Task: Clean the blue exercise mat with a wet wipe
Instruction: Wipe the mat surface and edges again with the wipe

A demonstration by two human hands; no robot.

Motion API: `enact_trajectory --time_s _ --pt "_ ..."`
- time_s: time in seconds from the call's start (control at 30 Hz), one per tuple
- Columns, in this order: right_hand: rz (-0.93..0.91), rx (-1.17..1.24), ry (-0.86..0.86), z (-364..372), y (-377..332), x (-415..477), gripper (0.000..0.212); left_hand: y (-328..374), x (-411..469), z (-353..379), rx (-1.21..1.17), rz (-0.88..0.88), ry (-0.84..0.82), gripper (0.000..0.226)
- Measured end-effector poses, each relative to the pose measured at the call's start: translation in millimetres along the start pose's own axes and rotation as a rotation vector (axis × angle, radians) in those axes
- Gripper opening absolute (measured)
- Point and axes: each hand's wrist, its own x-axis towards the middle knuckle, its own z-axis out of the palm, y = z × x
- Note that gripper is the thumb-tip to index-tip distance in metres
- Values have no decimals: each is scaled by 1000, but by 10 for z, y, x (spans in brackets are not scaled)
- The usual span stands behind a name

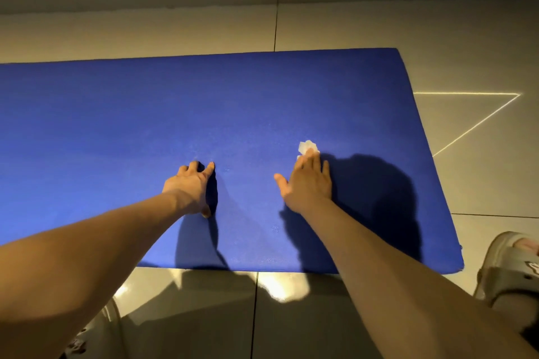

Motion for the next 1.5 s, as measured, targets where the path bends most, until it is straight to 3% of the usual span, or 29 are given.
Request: enact_trajectory --time_s 0.1,0.2,0.3,0.37,0.5,0.57,0.67,0.8,0.87,0.97,1.07,1.13,1.2,1.33,1.4,1.5 --pt "-133 -49 -43 77 -162 51 84 143 -60 40 -143 -18 -61 119" --pt "-398 -88 -117 108 -427 -54 78 276 -120 91 -271 -42 -139 136" --pt "-555 -127 -87 128 -472 -123 71 227 -150 163 -199 -12 -168 153" --pt "-476 -98 18 110 -266 -25 71 208 -169 209 -149 -10 -135 155" --pt "-108 97 129 77 301 187 91 280 -202 200 -89 -22 -74 156" --pt "-36 117 121 103 269 153 97 268 -214 209 -109 -24 -66 155" --pt "-136 -59 57 185 -131 -112 92 244 -218 225 -143 -31 -66 154" --pt "-493 -127 -52 373 -522 -625 89 272 -225 215 -124 -47 -65 155" --pt "-579 -151 23 397 -416 -638 88 276 -230 215 -130 -49 -61 154" --pt "-323 32 193 272 -12 -392 85 260 -220 213 -147 -43 -61 153" --pt "-57 -32 144 171 203 -248 94 256 -230 196 -143 -32 -71 154" --pt "0 143 163 169 44 -335 99 267 -237 180 -126 -28 -63 154" --pt "-51 261 161 192 -213 -482 98 289 -251 163 -96 -27 -43 154" --pt "-333 -78 -16 361 -627 -776 92 325 -269 138 -49 -33 -44 154" --pt "-435 -113 27 385 -501 -758 90 321 -271 130 -56 -39 -49 154" --pt "-355 -84 127 348 -80 -589 88 307 -271 110 -81 -41 -71 155"
